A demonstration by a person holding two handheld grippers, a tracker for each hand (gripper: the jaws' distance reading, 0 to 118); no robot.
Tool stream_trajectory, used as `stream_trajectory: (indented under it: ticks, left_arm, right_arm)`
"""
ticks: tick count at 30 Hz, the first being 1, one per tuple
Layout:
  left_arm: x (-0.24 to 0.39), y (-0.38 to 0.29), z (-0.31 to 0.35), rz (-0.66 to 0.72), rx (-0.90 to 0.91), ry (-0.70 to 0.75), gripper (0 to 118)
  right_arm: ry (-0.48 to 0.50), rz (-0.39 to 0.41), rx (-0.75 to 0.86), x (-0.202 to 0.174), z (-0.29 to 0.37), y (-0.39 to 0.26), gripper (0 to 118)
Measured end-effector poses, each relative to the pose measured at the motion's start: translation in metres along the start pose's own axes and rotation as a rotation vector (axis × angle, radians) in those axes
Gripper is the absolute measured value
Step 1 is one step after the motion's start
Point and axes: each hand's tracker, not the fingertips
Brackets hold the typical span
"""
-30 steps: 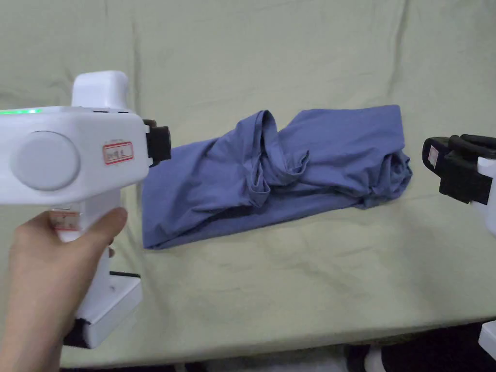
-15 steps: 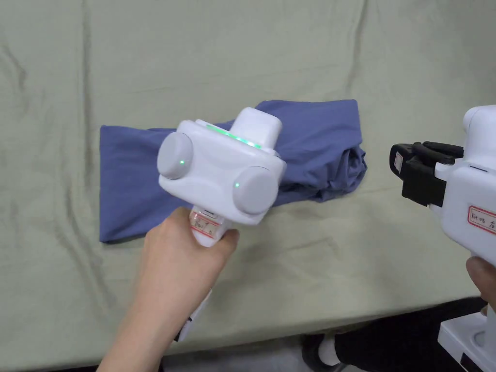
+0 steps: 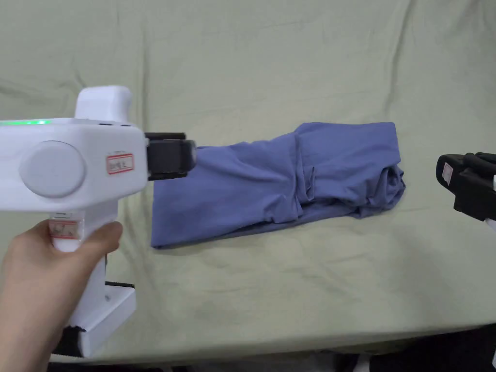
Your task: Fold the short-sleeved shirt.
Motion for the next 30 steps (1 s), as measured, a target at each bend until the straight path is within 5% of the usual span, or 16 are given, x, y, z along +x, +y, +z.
stream_trajectory:
  ticks: [3, 7, 8, 10, 11, 12, 19, 24, 30]
  left_arm:
    - [-0.023, -0.006, -0.047, 0.079, -0.134, -0.026, 99]
    - [-0.024, -0.024, -0.101, -0.018, -0.186, 0.029, 90]
    - [-0.024, -0.033, -0.105, 0.002, -0.162, 0.004, 62]
    - [-0.021, -0.032, -0.083, -0.042, -0.076, -0.022, 50]
    - [-0.022, -0.030, -0.077, -0.045, -0.049, 0.024, 19]
    - [-0.024, -0.034, -0.064, -0.043, -0.030, 0.039, 12]
    - [-0.066, -0.018, -0.027, 0.090, -0.021, -0.082, 9]
    - [-0.084, -0.011, 0.011, 0.019, -0.001, 0.210, 9]
    - [-0.076, -0.001, 0.048, 0.101, 0.005, 0.126, 9]
  right_arm:
    - [0.012, 0.009, -0.026, -0.005, -0.005, -0.002, 4]
    - [0.017, 0.025, -0.046, -0.008, -0.008, -0.004, 4]
    - [0.018, 0.025, -0.049, -0.008, -0.008, -0.004, 4]
    - [0.012, 0.032, -0.055, -0.008, -0.008, -0.004, 4]
    - [0.003, 0.038, -0.057, -0.008, -0.008, -0.004, 4]
    - [0.000, 0.040, -0.058, -0.008, -0.010, -0.004, 4]
    - [0.021, 0.029, -0.064, -0.011, -0.022, 0.000, 4]
    - [0.051, 0.038, -0.064, -0.020, -0.033, 0.004, 4]
    - [0.083, 0.043, -0.066, -0.028, -0.049, 0.004, 4]
